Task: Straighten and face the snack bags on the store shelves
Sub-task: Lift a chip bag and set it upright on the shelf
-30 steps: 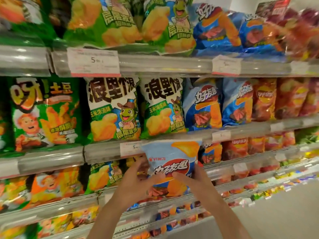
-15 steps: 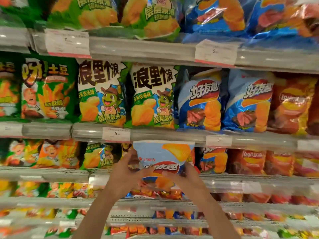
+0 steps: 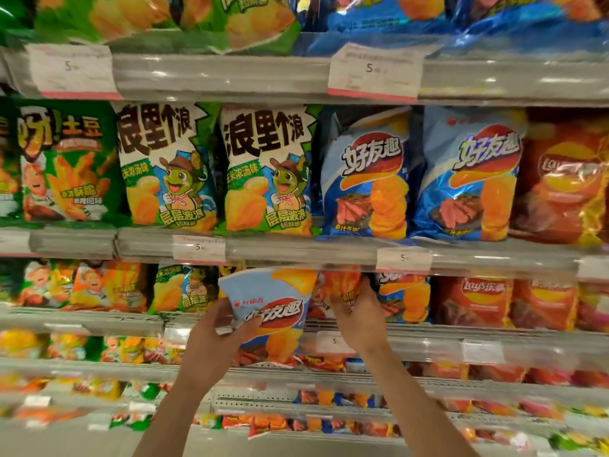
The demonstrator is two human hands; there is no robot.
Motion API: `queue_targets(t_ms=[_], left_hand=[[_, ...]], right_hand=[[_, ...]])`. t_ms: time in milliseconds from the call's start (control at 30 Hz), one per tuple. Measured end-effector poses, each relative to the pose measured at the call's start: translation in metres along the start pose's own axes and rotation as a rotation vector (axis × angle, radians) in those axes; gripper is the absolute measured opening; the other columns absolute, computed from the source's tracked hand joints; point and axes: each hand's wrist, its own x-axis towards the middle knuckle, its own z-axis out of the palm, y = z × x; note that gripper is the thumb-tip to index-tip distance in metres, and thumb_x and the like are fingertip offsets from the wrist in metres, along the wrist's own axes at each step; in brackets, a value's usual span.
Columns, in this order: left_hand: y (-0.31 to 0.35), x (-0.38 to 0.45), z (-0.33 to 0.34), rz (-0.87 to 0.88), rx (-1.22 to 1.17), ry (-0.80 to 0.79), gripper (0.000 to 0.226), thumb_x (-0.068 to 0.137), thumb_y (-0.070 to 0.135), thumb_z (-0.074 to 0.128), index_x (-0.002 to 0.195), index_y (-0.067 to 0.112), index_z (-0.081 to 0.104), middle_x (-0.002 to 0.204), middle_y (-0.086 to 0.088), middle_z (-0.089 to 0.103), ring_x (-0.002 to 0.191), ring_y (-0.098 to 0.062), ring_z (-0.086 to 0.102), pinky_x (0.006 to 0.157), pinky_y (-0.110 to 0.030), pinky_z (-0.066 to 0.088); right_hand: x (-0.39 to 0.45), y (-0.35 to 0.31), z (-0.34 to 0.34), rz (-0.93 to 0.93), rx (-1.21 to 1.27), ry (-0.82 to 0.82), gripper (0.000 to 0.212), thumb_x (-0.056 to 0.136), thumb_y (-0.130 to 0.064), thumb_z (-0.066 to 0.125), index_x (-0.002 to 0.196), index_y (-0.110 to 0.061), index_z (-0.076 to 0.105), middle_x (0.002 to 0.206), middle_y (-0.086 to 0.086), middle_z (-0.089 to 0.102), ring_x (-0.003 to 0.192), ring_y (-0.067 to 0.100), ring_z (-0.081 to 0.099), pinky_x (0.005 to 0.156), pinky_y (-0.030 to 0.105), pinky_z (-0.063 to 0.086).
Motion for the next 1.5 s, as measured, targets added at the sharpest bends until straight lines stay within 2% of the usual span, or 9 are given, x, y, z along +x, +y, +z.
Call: queue_targets(t_ms=[133, 233, 433, 533, 667, 933, 1133, 1400, 1500], left_hand=[[-0.008, 0.003, -0.004, -0.018, -0.006, 0.046, 0.050, 0.073, 0.050, 0.080, 0.116, 0.027, 0.069, 0.106, 0.007, 0.076, 0.100, -0.013, 0.070, 0.081, -0.036, 0.057], [-0.010, 0.002, -0.005, -0.015, -0.020, 0.062, 0.046, 0.078, 0.047, 0.081, 0.117, 0.026, 0.069, 0.106, 0.006, 0.076, 0.100, -0.013, 0.069, 0.078, -0.031, 0.054], [-0.009, 0.002, -0.007, -0.017, -0.040, 0.072, 0.049, 0.076, 0.054, 0.077, 0.117, 0.029, 0.070, 0.106, 0.007, 0.076, 0.100, -0.012, 0.070, 0.081, -0.033, 0.056], [-0.009, 0.002, -0.010, -0.020, -0.040, 0.087, 0.048, 0.076, 0.056, 0.076, 0.116, 0.031, 0.071, 0.105, 0.010, 0.076, 0.099, -0.010, 0.070, 0.080, -0.033, 0.056], [-0.010, 0.003, -0.013, -0.023, -0.031, 0.091, 0.044, 0.078, 0.055, 0.077, 0.116, 0.032, 0.071, 0.104, 0.009, 0.076, 0.100, -0.013, 0.070, 0.085, -0.041, 0.058], [-0.014, 0.002, -0.019, -0.012, -0.021, 0.091, 0.045, 0.077, 0.058, 0.075, 0.116, 0.036, 0.071, 0.101, 0.015, 0.077, 0.094, -0.003, 0.070, 0.079, -0.034, 0.058], [-0.014, 0.001, -0.019, 0.014, -0.026, 0.079, 0.033, 0.082, 0.055, 0.076, 0.111, 0.039, 0.072, 0.099, 0.019, 0.077, 0.090, 0.000, 0.071, 0.075, -0.032, 0.058], [-0.020, -0.004, -0.009, 0.025, -0.026, 0.046, 0.035, 0.083, 0.055, 0.076, 0.113, 0.037, 0.074, 0.101, 0.015, 0.078, 0.095, -0.008, 0.072, 0.083, -0.040, 0.059], [-0.015, -0.005, 0.009, 0.023, -0.036, 0.012, 0.036, 0.079, 0.058, 0.074, 0.110, 0.040, 0.073, 0.099, 0.018, 0.077, 0.093, -0.004, 0.071, 0.082, -0.036, 0.058]], right_hand=[[0.006, -0.001, 0.015, 0.027, -0.057, 0.078, 0.073, 0.093, -0.035, 0.072, 0.148, 0.001, 0.040, 0.135, 0.023, 0.047, 0.123, 0.041, 0.051, 0.101, 0.042, 0.045], [0.012, 0.000, 0.020, 0.039, 0.004, 0.076, 0.056, 0.092, -0.033, 0.074, 0.129, 0.002, 0.052, 0.125, 0.018, 0.051, 0.114, 0.036, 0.054, 0.087, 0.034, 0.044], [0.024, 0.003, 0.009, 0.096, 0.218, -0.002, 0.057, 0.094, -0.034, 0.073, 0.136, -0.011, 0.042, 0.103, -0.012, 0.063, 0.095, 0.016, 0.063, 0.083, 0.032, 0.051], [0.028, 0.006, 0.003, 0.046, 0.239, -0.007, 0.054, 0.093, -0.035, 0.074, 0.135, -0.015, 0.047, 0.114, -0.008, 0.064, 0.099, 0.011, 0.059, 0.088, 0.029, 0.049], [0.029, 0.011, -0.002, -0.005, 0.230, 0.016, 0.030, 0.096, -0.037, 0.069, 0.112, -0.013, 0.063, 0.096, 0.003, 0.072, 0.088, 0.020, 0.068, 0.079, 0.033, 0.051], [0.029, 0.011, -0.013, 0.022, 0.243, 0.040, 0.044, 0.097, -0.047, 0.063, 0.084, -0.005, 0.063, 0.065, 0.014, 0.054, 0.058, 0.027, 0.052, 0.060, 0.036, 0.042], [0.012, 0.010, -0.009, -0.012, 0.292, 0.031, 0.036, 0.098, -0.053, 0.059, 0.098, -0.018, 0.068, 0.064, 0.002, 0.063, 0.051, 0.013, 0.054, 0.052, 0.023, 0.044], [-0.025, 0.053, -0.027, 0.028, 0.361, -0.088, 0.037, 0.097, -0.045, 0.062, 0.125, -0.021, 0.066, 0.092, -0.017, 0.074, 0.084, 0.001, 0.068, 0.079, 0.025, 0.056], [-0.038, 0.075, -0.041, 0.055, 0.359, -0.083, 0.026, 0.099, -0.041, 0.064, 0.120, -0.027, 0.065, 0.084, -0.024, 0.074, 0.078, -0.008, 0.068, 0.066, 0.007, 0.049]])
